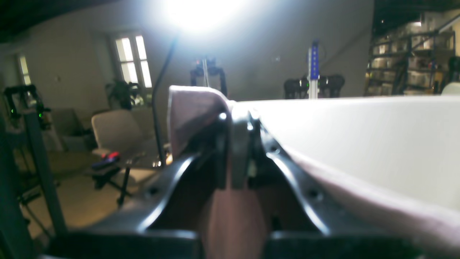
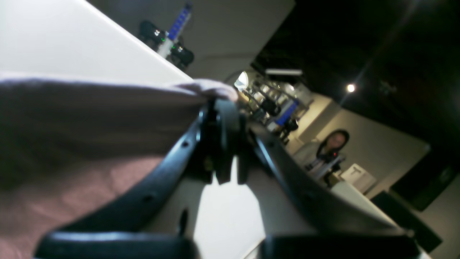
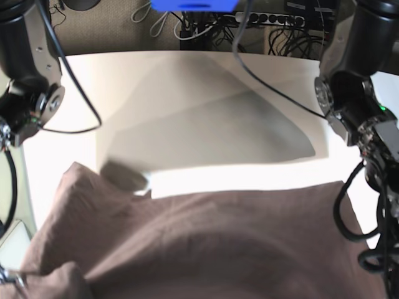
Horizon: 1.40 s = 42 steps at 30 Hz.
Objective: Layout the t-shirt on the table in an organized manner, then fold the t-shirt properly
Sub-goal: 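Fold the lifted edge over onto the hem with both grippers and release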
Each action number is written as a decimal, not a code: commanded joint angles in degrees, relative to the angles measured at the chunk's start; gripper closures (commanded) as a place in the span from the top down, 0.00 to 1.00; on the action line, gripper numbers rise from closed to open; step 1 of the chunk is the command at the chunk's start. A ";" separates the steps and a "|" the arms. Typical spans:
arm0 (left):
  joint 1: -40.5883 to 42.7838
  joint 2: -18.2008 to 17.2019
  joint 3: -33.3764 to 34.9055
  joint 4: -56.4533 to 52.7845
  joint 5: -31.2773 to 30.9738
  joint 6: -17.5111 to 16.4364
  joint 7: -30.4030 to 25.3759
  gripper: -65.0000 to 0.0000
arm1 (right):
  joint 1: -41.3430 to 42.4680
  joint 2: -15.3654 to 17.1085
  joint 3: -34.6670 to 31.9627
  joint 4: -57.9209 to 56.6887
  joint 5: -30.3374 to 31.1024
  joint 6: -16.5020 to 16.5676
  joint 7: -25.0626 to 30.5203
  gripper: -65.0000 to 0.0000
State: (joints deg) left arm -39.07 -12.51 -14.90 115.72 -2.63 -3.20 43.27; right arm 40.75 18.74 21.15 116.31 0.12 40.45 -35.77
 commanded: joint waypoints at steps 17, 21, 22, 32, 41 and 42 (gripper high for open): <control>1.93 4.82 -1.06 -23.90 3.91 0.26 -4.10 0.00 | 1.14 -3.84 -2.38 -25.02 0.01 -0.45 6.89 0.00; 0.43 4.47 -1.06 -31.99 3.91 0.26 -7.00 0.01 | 5.53 -3.84 -3.43 -36.09 -0.08 -0.45 8.74 0.00; 0.08 4.47 -1.06 -33.48 3.91 0.26 -7.62 0.01 | 6.68 -3.84 -3.78 -38.55 -0.08 -0.45 9.00 0.00; -9.33 2.89 -0.97 -59.33 7.51 0.26 -10.69 0.14 | 13.62 -2.26 -9.94 -65.45 -0.16 -0.45 13.66 0.12; -16.18 2.10 -0.71 -75.06 8.57 0.26 -13.68 0.63 | 14.24 -1.82 -14.07 -74.33 0.10 -0.45 10.67 0.70; -16.01 2.01 -0.88 -74.62 8.48 -0.01 -13.16 0.65 | 13.89 -1.73 -14.07 -74.33 0.19 -0.45 9.88 0.70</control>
State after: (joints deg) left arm -52.47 -9.87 -15.77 39.86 5.78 -3.14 31.48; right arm 52.69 16.12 6.76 40.99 -0.62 40.23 -27.03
